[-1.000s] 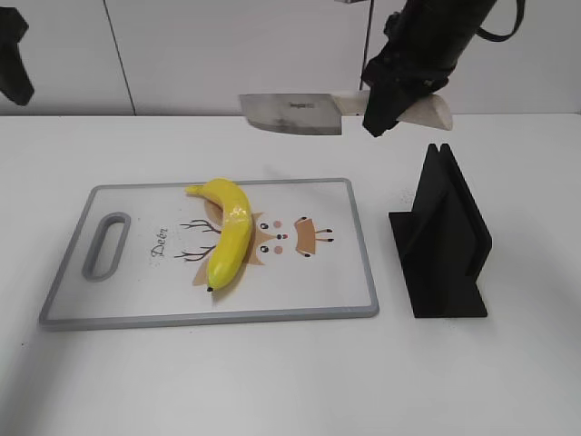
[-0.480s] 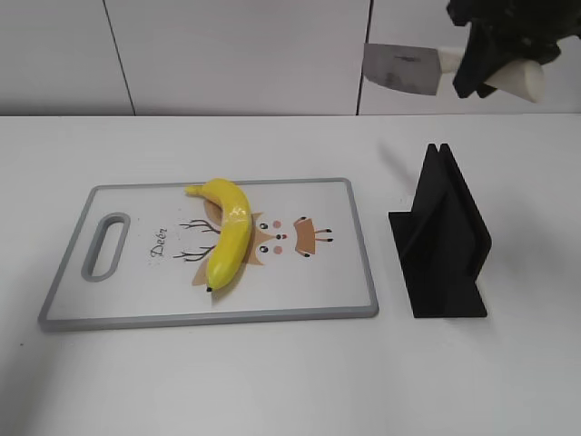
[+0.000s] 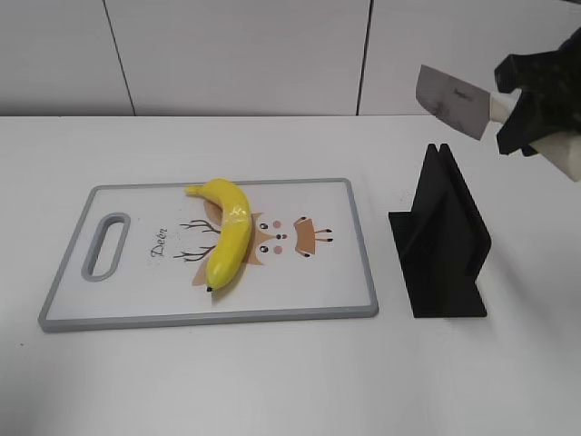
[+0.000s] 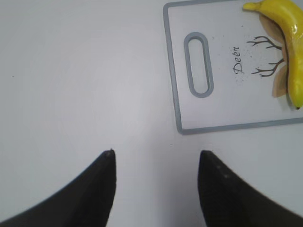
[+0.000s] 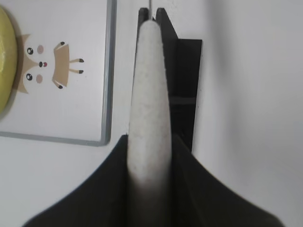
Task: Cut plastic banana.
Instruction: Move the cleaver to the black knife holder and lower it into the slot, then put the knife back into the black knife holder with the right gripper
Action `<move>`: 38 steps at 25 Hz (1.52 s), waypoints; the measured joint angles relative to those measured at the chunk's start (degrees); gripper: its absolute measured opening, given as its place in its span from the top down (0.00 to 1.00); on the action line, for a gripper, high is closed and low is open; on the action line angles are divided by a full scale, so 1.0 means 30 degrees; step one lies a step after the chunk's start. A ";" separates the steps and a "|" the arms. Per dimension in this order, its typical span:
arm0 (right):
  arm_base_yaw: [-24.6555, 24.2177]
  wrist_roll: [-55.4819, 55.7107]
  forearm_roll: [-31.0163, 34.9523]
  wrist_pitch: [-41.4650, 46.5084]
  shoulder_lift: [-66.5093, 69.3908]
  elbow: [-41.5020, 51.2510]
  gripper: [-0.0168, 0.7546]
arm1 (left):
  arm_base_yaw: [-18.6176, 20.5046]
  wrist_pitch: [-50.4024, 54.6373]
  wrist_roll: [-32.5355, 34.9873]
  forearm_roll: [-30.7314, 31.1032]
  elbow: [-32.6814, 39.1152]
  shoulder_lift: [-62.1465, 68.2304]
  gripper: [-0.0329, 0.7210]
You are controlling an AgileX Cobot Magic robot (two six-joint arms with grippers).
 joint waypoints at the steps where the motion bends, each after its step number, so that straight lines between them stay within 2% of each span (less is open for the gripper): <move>1: 0.0000 0.0021 0.0000 0.0000 -0.0079 0.0209 0.76 | 0.0000 0.0000 0.0000 0.0128 0.0324 -0.0507 0.26; 10: 0.0020 0.0041 0.0001 0.0064 -0.0143 0.0698 0.76 | 0.0000 -0.0630 0.0000 0.0630 0.3979 -0.3999 0.26; 22: 0.0020 0.0000 0.0144 0.1566 -0.0161 0.0698 0.76 | 0.0000 -0.1824 0.0000 0.0710 0.8899 -0.8503 0.26; 26: 0.0599 0.0019 -0.0138 0.2046 -0.0179 0.0902 0.76 | 0.0000 -0.1860 0.0000 0.0789 1.0005 -1.0494 0.26; 33: 0.2561 0.1792 -0.2263 0.1925 -0.0199 0.1103 0.76 | 0.0000 -0.1810 0.0000 0.0837 1.1848 -1.4472 0.31; 38: 0.2914 0.3174 -0.2398 0.2503 -0.0199 0.1125 0.76 | 0.0000 -0.1768 0.0000 0.0818 1.2472 -1.7597 0.31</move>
